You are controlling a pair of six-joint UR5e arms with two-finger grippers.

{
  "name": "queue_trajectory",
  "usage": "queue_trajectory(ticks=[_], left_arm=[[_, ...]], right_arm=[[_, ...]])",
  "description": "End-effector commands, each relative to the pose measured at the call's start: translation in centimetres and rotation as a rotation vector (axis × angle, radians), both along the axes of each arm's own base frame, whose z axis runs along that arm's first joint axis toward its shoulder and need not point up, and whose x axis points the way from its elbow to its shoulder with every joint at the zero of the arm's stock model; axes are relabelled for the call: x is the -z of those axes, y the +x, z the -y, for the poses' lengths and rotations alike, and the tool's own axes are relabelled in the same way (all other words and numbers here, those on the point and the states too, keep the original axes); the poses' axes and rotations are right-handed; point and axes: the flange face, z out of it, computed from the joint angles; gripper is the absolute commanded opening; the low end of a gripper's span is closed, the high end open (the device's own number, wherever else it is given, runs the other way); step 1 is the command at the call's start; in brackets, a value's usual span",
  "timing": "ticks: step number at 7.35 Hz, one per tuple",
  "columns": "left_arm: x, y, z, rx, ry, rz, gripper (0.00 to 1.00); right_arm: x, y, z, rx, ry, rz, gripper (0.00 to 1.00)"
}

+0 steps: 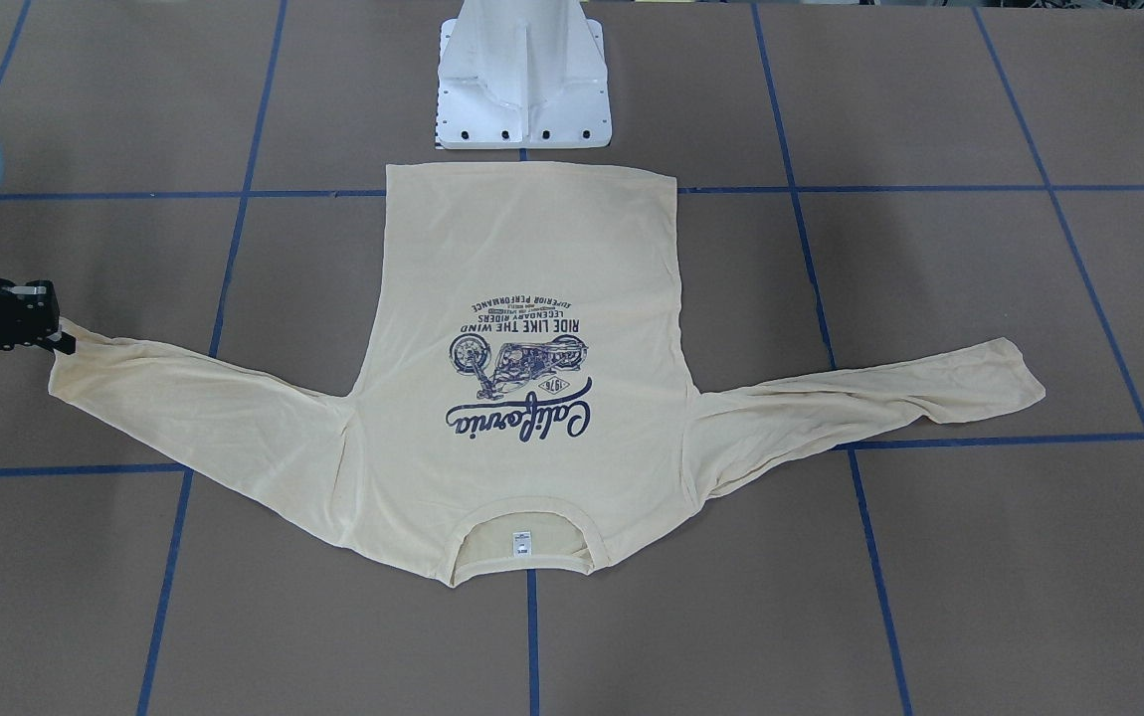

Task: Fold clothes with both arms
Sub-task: 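Grasp the sleeve cuff with the right gripper and lift it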

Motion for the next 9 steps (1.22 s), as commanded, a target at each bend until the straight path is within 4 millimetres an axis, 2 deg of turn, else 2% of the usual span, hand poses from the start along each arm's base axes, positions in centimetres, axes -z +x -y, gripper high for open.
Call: queue_trajectory(ticks=[1, 3, 5, 6, 7, 8, 9], left_arm=[[-0.1, 0.0, 0.2, -0.001, -0.003, -0.001, 1.0], [-0.3, 0.0, 0.4, 0.0, -0.009, -0.001, 0.99], [-1.0, 0.0, 0.4, -0.001, -0.021, 0.0, 0.99], [-1.6, 0.0, 0.4, -0.002, -0.031, 0.002, 0.99], [-2.2, 0.1, 0.5, -0.003, -0.042, 0.003, 0.99], [-2.3, 0.1, 0.5, -0.002, -0.044, 0.003, 0.99], [-2.7, 0.1, 0.6, -0.002, -0.052, 0.003, 0.99]], right_arm=[[12.4, -4.2, 4.1, -0.056, -0.069, 0.121, 0.0], [22.3, -8.4, 6.4, -0.061, -0.091, 0.2, 0.0], [31.7, -11.0, 8.1, -0.07, -0.014, 0.258, 0.0], [36.1, -14.3, 8.2, -0.071, 0.029, 0.275, 0.0], [39.5, -20.9, 7.6, -0.087, 0.055, 0.262, 0.0], [40.2, -27.4, 7.2, -0.119, 0.054, 0.217, 0.0], [39.3, -29.9, 7.0, -0.134, 0.047, 0.185, 0.0]])
